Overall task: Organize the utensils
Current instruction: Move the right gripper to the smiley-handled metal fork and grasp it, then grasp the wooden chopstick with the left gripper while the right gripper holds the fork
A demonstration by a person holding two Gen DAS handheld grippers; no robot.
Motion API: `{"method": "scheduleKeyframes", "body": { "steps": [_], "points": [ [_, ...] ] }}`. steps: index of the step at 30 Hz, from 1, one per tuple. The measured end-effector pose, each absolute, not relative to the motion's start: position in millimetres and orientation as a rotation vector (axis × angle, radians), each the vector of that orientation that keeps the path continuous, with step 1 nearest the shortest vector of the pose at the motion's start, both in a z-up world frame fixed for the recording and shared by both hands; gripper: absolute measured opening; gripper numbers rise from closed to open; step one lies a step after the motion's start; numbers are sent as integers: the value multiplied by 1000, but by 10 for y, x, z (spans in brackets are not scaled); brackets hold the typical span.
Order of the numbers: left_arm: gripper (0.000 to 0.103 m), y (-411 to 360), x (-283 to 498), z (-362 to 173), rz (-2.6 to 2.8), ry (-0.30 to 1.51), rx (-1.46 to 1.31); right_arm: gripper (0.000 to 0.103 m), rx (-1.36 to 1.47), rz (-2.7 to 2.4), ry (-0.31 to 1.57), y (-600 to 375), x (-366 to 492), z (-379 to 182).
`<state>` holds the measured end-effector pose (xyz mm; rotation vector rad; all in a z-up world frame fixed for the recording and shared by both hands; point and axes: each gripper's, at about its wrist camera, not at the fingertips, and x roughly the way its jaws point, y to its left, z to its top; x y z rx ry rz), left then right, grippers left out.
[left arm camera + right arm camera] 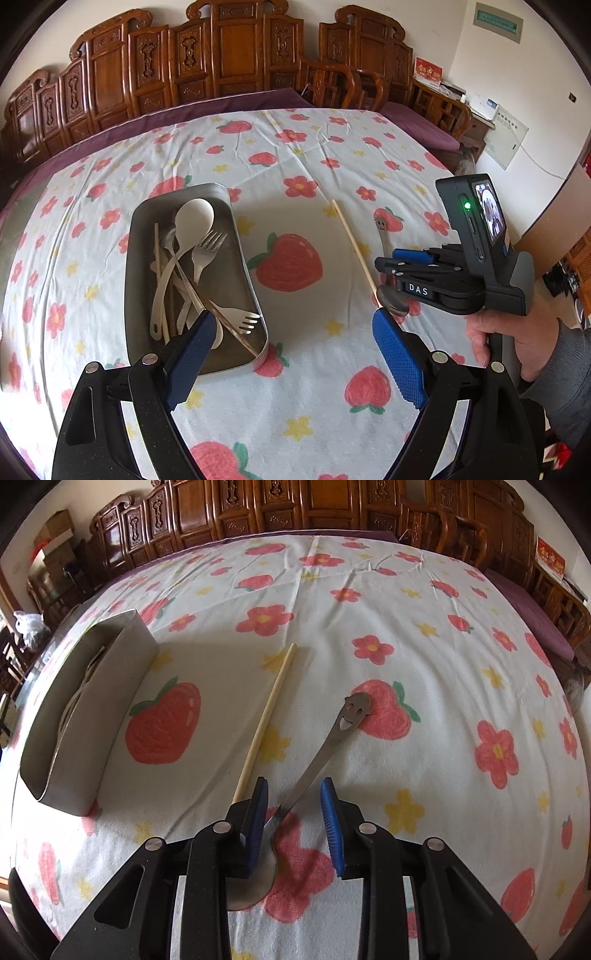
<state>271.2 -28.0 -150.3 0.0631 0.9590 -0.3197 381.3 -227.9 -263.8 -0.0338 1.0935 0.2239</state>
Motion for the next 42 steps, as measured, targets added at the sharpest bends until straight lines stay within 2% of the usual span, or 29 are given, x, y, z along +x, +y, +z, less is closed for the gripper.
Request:
{"method": "scheduleKeyframes", "body": {
  "steps": [6,8,10,16,39,42],
  "points": [
    [83,-290,2708,-1511,-320,960,63,33,-131,201,1120,-2206,3790,-2643],
    [83,-310,2703,-1516,-322,959,64,28,-126,203,1138,-2252,3773,-2639],
    [83,-342,2705,-1525,-326,960,67,15,-126,200,1149,-2296,3751,-2635],
    [83,-464,2722,-1544,-339,965,76,7,-87,208,1186,-2515,3702,-2627],
    [83,-1307,3138,-2042,-360,1057,162,7,-13,219,1101,-3292,3196,-2447],
    [78,-1417,3209,-2113,-354,1066,186,7,-13,221,1094,-3344,3149,-2447]
  ]
}}
